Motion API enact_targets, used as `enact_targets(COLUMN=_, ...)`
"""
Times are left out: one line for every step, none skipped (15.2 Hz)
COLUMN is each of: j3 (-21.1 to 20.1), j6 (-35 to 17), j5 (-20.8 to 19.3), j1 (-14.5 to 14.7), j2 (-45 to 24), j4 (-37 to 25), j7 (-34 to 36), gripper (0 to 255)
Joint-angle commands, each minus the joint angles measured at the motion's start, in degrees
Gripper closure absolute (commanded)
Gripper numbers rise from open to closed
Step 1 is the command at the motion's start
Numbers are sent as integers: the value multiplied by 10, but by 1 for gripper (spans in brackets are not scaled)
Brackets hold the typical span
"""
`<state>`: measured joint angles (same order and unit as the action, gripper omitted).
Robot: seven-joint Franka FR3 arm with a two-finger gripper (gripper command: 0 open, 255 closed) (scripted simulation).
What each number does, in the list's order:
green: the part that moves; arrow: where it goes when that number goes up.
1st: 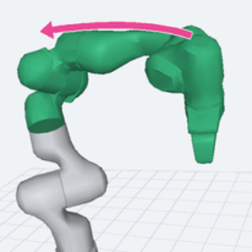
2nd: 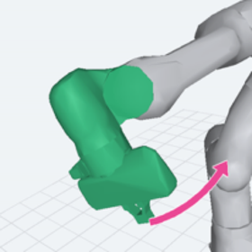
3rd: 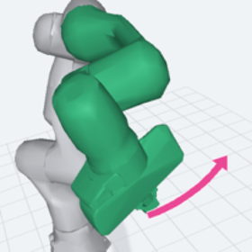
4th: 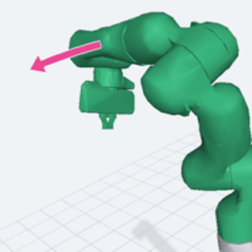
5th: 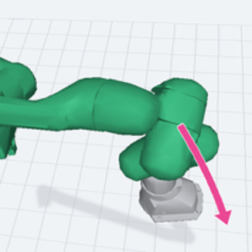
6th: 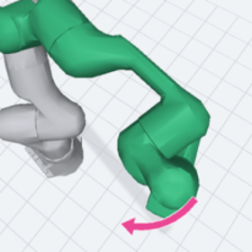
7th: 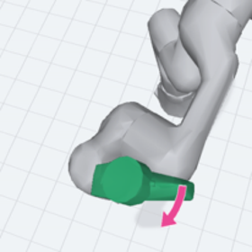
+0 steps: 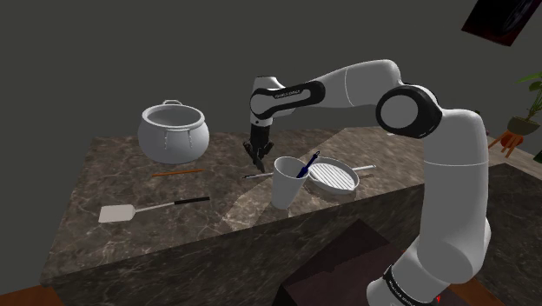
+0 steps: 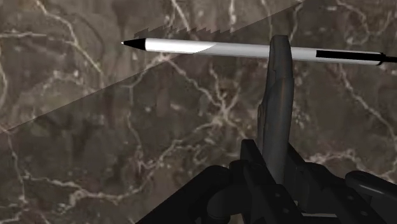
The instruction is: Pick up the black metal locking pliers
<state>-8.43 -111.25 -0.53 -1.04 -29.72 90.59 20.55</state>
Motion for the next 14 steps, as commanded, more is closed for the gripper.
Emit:
enact_targets(j3=0, j6=0, j5=0, j1=0, j2=0, j4=0, j7=0, gripper=255)
enact_targets(j3=0, j6=1, j5=0, j1=0, j2=-1, j4=-2, j7=0, gripper=255)
enact_targets(j3=0, j6=7, j5=0, j1=0, j2=2, j4=-5, j7=1, gripper=255)
enact_targets(j3=0, j6=13, j5=1, j1=0, j2=5, j4=-8, j7=1, gripper=255)
enact_targets(j3=-1, j6=20, j5=1, j1=0, j2=8, j4=-11, j7=1, gripper=255)
enact_targets(j3=-1, j6=26, j5=1, j1=0, j2=11, j4=-15, j7=1, gripper=255)
enact_targets(j3=-1, j6=32, j5=2, j1=0, j2=14, j4=-19, j7=1, gripper=255)
enact_targets(j3=-1, j6=39, j5=2, j1=0, j2=16, j4=-22, j7=1, gripper=255)
enact_targets(j3=-1, j6=45, j5=2, j1=0, j2=19, j4=-26, j7=1, gripper=255)
enact_targets(j3=-2, j6=52, j5=3, j1=0, j2=21, j4=-30, j7=1, gripper=255)
enact_targets(j3=-2, j6=58, j5=3, j1=-1, j2=24, j4=-34, j7=1, gripper=255)
enact_targets(j3=-2, j6=65, j5=3, j1=-1, j2=26, j4=-39, j7=1, gripper=255)
enact_targets(j3=-2, j6=72, j5=3, j1=-1, j2=28, j4=-44, j7=2, gripper=255)
enact_targets(j3=-2, j6=78, j5=4, j1=-1, j2=30, j4=-49, j7=2, gripper=255)
